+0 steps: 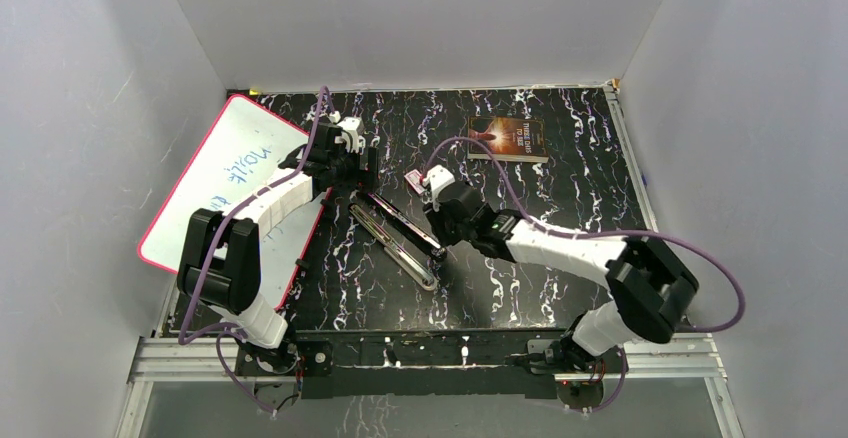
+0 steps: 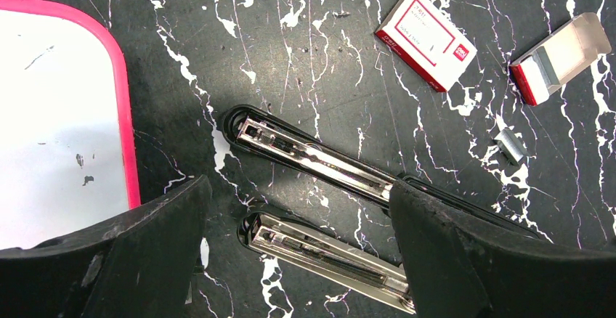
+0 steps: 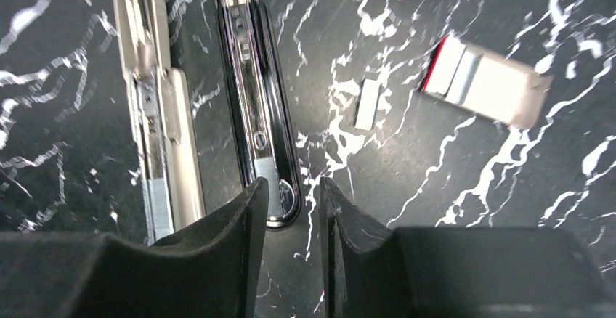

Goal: Load the staples into the stapler

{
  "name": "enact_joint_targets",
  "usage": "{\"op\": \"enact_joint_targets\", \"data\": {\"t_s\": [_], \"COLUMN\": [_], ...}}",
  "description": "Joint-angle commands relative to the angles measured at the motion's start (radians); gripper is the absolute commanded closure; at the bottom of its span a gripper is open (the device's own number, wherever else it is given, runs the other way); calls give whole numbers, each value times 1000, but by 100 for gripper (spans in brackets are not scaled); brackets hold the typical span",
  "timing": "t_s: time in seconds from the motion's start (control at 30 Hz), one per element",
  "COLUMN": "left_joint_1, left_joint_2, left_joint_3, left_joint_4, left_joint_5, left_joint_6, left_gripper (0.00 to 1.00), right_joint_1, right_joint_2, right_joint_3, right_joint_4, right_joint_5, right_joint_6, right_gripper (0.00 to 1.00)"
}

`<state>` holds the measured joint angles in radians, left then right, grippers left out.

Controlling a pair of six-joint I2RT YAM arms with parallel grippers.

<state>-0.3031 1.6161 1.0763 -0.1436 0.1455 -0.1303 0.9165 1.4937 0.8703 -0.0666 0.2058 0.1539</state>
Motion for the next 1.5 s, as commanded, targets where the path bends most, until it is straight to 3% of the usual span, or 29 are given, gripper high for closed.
{"op": "enact_joint_targets", "data": {"t_s": [0.0,0.4,0.87,1.1,1.47], "left_joint_1": [4,4,3,4,4], "left_joint_2": [0,-10,-8,-10,-13], "left_joint_3": [33,31,30,32,32], "left_joint_4": [-13,-14,-14,-13,-14], "left_joint_5": [7,2,2,0,0], "left_joint_6": [6,8,9,9,9], "left_gripper": [9,9,9,9,9], "right_joint_1": [-9,-92,-126,-134,-136], "right_joint_2": [-92,158,271,307,311], "right_joint_3": [-31,88,126,139,144], "right_joint_4": [137,106,97,94,25], "right_joint_5": [75,16,1,-15,-3], "right_joint_6": [6,-8,-19,-17,-13], "right_gripper": [59,52,48,52,70]}}
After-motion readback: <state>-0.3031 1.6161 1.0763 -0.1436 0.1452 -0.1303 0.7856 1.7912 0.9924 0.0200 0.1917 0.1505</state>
